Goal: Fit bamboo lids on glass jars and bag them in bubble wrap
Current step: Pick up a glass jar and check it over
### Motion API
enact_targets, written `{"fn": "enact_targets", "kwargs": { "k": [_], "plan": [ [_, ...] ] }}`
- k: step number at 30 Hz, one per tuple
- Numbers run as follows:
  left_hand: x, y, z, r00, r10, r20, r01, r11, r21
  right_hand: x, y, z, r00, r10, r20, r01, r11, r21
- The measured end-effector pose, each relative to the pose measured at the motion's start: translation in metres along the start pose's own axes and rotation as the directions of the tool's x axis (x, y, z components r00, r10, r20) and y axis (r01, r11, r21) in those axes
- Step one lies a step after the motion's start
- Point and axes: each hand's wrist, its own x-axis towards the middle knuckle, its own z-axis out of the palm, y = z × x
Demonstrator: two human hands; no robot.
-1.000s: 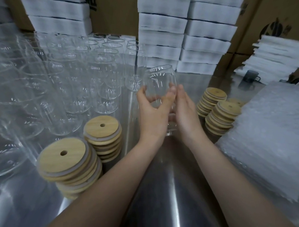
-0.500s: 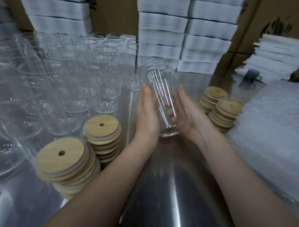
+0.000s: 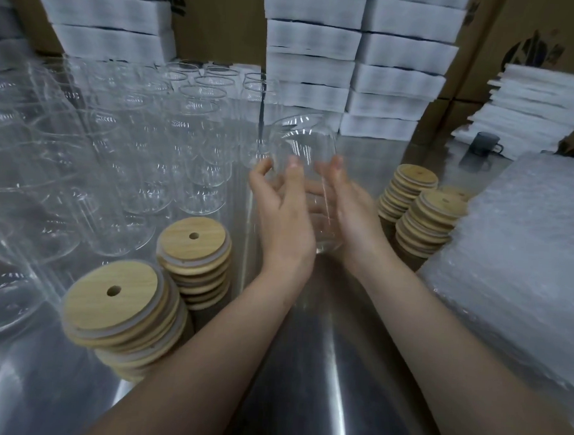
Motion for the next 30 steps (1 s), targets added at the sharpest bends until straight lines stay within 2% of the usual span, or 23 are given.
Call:
{"fn": "enact_targets", "kwargs": {
  "k": [3,7,10,14,16,18,23,26,28,30],
  "plan": [
    [-0.003,-0.002,0.002,0.999,0.022,0.023,-0.024,0.997,0.077,-0.003,0.004,0.003,0.999,-0.049,-0.018,0.049,0.998,0.034],
    [-0.001,-0.002,0.001,0.999,0.03,0.035,-0.034,0.993,0.113,0.001,0.004,-0.001,0.996,-0.005,-0.094,0.016,0.994,0.112],
    [-0.001,-0.001,0.001,0.996,0.069,0.049,-0.072,0.996,0.051,0.006,0.003,-0.007,0.994,0.015,-0.111,0.003,0.987,0.161],
    [0.002,0.0,-0.002,0.995,-0.082,0.06,0.087,0.992,-0.095,0.01,0.004,-0.011,0.987,0.108,-0.12,-0.081,0.975,0.208],
    [0.003,0.002,-0.004,0.981,-0.182,0.064,0.19,0.967,-0.17,0.011,0.003,-0.011,0.982,0.173,-0.08,-0.152,0.963,0.224],
    [0.007,0.002,-0.005,0.971,-0.226,0.073,0.236,0.952,-0.194,0.01,0.002,-0.011,0.978,0.209,0.022,-0.209,0.957,0.201],
    [0.009,0.005,-0.007,0.979,-0.203,-0.014,0.197,0.964,-0.18,0.003,-0.002,-0.014,0.896,0.287,0.34,-0.357,0.919,0.166],
    [0.009,0.006,-0.008,0.985,-0.151,-0.087,0.129,0.968,-0.216,0.003,-0.004,-0.016,0.862,0.303,0.406,-0.384,0.914,0.132],
    [0.009,0.007,-0.007,0.989,-0.1,-0.11,0.076,0.976,-0.204,0.004,-0.005,-0.015,0.876,0.255,0.409,-0.344,0.925,0.16],
    [0.007,0.006,-0.005,0.993,-0.059,-0.105,0.04,0.983,-0.178,0.006,-0.005,-0.011,0.918,0.196,0.346,-0.272,0.944,0.186]
  ]
}}
